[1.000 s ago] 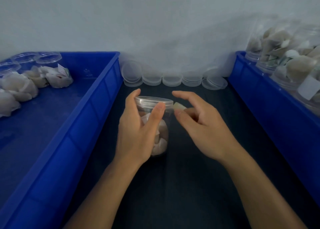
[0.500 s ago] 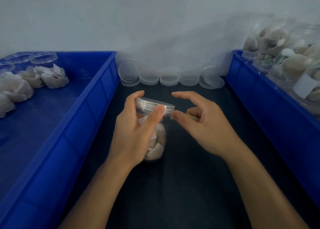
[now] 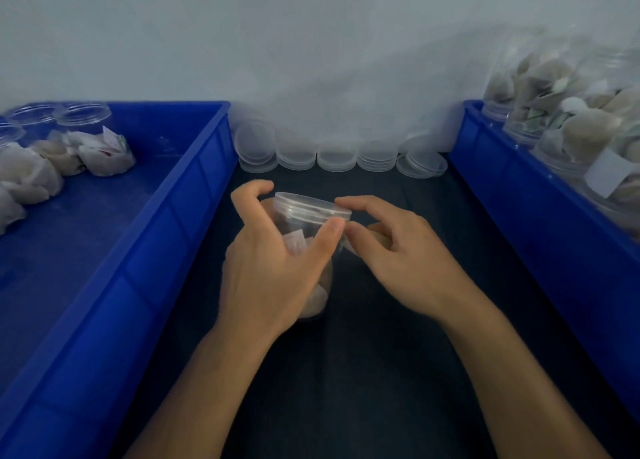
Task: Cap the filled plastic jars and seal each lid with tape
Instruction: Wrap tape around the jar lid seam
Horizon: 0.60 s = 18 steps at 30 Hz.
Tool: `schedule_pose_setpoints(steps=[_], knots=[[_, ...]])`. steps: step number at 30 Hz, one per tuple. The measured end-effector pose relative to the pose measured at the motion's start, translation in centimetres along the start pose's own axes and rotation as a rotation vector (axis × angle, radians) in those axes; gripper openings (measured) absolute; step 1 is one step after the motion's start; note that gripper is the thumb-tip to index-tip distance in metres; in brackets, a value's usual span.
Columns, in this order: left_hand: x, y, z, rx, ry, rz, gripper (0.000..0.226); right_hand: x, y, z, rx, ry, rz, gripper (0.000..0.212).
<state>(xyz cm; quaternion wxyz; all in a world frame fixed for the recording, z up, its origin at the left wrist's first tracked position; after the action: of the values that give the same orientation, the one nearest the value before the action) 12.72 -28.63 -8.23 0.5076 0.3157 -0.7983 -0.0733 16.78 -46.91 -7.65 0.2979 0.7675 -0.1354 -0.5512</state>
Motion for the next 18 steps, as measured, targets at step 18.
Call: schedule_pose_setpoints(steps=[18], knots=[[0.3, -0.2, 0.2, 0.088, 0.010, -0.118, 0.080, -0.3, 0.2, 0.3, 0.060, 0.004, 0.039, 0.035]])
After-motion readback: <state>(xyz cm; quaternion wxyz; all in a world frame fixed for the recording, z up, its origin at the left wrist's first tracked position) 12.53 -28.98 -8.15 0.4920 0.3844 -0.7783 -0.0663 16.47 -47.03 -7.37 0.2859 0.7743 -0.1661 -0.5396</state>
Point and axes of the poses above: each hand's wrist, its own z-axis away from the middle knuckle, its own y-axis out of the back of the hand, x = y × z, the point moved 4 cm from there along -z, towards the middle knuckle, and after that the axes turned 3 degrees about -y, right-handed, at the moved point
